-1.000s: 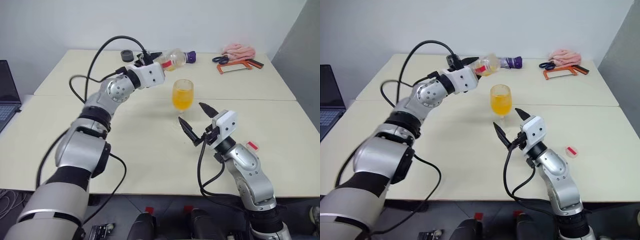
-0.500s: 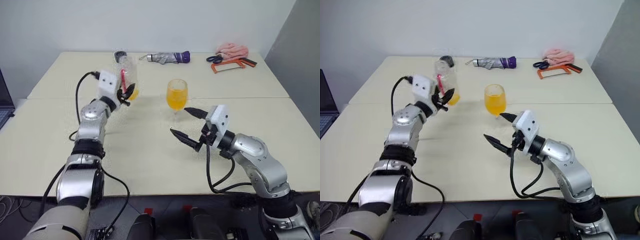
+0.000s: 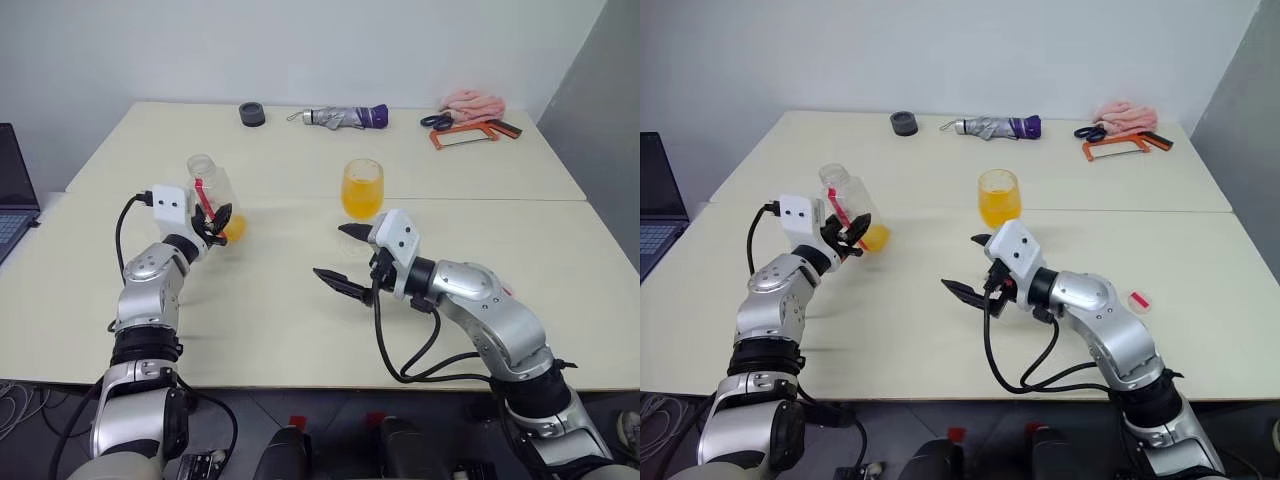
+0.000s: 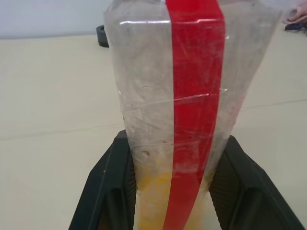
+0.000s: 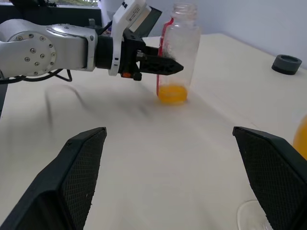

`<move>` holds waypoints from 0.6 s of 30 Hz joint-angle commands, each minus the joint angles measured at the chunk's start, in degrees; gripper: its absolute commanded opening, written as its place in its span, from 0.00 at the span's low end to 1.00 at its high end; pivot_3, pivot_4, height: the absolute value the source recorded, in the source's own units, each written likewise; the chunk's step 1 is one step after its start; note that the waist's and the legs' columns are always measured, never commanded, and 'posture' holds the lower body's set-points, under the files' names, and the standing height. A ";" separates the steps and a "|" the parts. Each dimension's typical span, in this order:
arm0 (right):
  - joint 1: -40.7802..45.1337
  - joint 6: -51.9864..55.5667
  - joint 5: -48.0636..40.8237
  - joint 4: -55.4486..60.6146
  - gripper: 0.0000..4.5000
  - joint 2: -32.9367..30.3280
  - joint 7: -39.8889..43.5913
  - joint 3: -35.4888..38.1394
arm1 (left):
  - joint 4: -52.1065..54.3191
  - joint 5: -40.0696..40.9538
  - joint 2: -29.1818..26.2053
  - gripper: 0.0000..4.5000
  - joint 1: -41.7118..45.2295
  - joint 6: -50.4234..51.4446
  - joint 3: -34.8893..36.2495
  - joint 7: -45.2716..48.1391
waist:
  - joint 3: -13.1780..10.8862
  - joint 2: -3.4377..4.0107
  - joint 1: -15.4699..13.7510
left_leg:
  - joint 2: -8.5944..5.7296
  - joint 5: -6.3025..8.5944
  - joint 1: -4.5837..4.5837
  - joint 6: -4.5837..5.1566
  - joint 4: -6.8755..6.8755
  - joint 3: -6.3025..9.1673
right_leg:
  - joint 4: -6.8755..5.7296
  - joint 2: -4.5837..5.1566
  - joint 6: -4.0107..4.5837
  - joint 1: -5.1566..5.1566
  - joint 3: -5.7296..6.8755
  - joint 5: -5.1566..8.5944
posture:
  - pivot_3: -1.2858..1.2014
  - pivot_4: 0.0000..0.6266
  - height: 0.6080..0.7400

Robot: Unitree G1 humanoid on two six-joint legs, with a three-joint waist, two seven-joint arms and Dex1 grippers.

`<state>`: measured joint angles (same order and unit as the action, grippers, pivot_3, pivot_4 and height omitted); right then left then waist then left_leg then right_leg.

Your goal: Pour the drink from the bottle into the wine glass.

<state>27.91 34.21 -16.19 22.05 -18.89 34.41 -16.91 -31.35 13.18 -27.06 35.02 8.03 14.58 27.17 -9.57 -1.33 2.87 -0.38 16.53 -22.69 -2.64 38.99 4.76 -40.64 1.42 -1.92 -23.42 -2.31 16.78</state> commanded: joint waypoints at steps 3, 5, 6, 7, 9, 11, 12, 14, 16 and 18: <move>1.46 -0.14 0.92 0.40 1.00 1.31 -1.13 0.24 | -1.47 0.01 -1.44 0.45 -0.04 -2.68 0.32 1.71 | 0.01 -0.01 0.04 | 0.00 0.00 0.00 0.00 0.00 -0.01 | 0.00 0.00 0.00 0.00 -0.01 0.00 | 0.52 0.24 1.00; 1.36 -0.07 1.07 0.36 1.00 1.43 -1.13 0.31 | -0.97 0.53 -1.20 0.59 -0.31 -2.74 0.28 2.67 | 0.01 -0.01 0.04 | 0.00 0.00 0.00 0.01 0.00 -0.02 | 0.00 0.00 0.00 0.00 -0.01 0.00 | 0.52 0.24 1.00; 1.32 0.00 1.15 0.37 1.00 1.49 -1.11 0.35 | -0.73 0.91 -0.98 0.67 -0.30 -2.58 0.54 2.65 | 0.01 -0.01 0.04 | 0.00 0.00 0.00 0.01 -0.01 -0.01 | 0.00 0.00 0.00 0.00 -0.01 0.00 | 0.52 0.24 1.00; 1.28 0.06 1.21 0.38 1.00 1.52 -1.09 0.37 | -0.60 0.86 -0.93 0.74 -0.29 -2.76 0.59 2.56 | 0.01 -0.01 0.06 | 0.00 0.01 0.00 0.01 -0.01 -0.02 | 0.00 0.00 0.00 0.00 -0.01 0.00 | 0.52 0.24 1.00; 1.10 0.31 1.20 0.51 1.00 1.47 -1.00 0.44 | -0.18 1.20 -0.61 0.88 -0.52 -2.71 0.83 2.32 | 0.01 -0.01 0.06 | 0.00 0.01 0.00 0.01 -0.01 -0.01 | 0.00 0.00 0.00 0.00 -0.01 0.00 | 0.52 0.24 1.00; 0.63 0.45 1.19 0.88 1.00 1.26 -0.78 0.48 | 0.58 1.34 -0.39 0.99 -1.18 -2.67 0.74 2.22 | 0.01 -0.01 0.06 | 0.00 0.01 0.00 0.01 -0.01 -0.01 | 0.00 0.00 0.00 0.00 -0.01 0.00 | 0.52 0.24 1.00; 0.31 0.46 1.19 1.06 1.00 1.03 -0.58 0.52 | 1.13 1.19 -0.40 0.99 -1.61 -2.80 0.59 2.15 | 0.01 -0.01 0.08 | 0.00 0.01 0.00 0.02 -0.01 -0.02 | 0.00 0.00 0.00 0.00 -0.02 0.00 | 0.52 0.24 1.00; -0.70 0.13 1.35 1.32 1.00 0.31 -0.18 0.62 | 2.56 1.06 -0.30 0.99 -2.73 -3.03 0.50 1.95 | 0.01 -0.02 0.09 | 0.01 0.01 0.00 0.02 -0.02 -0.01 | 0.00 0.00 0.00 0.00 -0.02 0.00 | 0.52 0.24 1.00; -2.35 -1.33 2.15 1.21 1.00 -0.77 0.10 0.59 | 4.24 0.48 -0.32 0.99 -4.18 -3.51 0.28 1.39 | 0.01 -0.02 0.04 | 0.03 0.01 0.00 0.02 -0.02 0.00 | 0.01 0.01 0.00 0.00 -0.01 0.00 | 0.52 0.24 1.00; -4.96 -4.24 3.17 0.55 1.00 -1.73 -0.06 0.88 | 6.09 0.03 -0.32 0.99 -5.93 -4.05 0.21 0.70 | 0.01 -0.02 0.00 | 0.04 0.01 0.00 0.02 -0.03 0.00 | 0.03 0.03 0.00 0.00 -0.01 0.00 | 0.52 0.24 1.00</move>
<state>23.61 32.77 -13.80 21.58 -20.36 34.06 -16.87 -28.60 13.47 -27.16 29.38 5.55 14.42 28.50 -9.56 -1.34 2.87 -0.34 16.54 -22.69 -2.62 38.96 4.75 -40.61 1.47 -1.92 -23.42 -2.32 16.79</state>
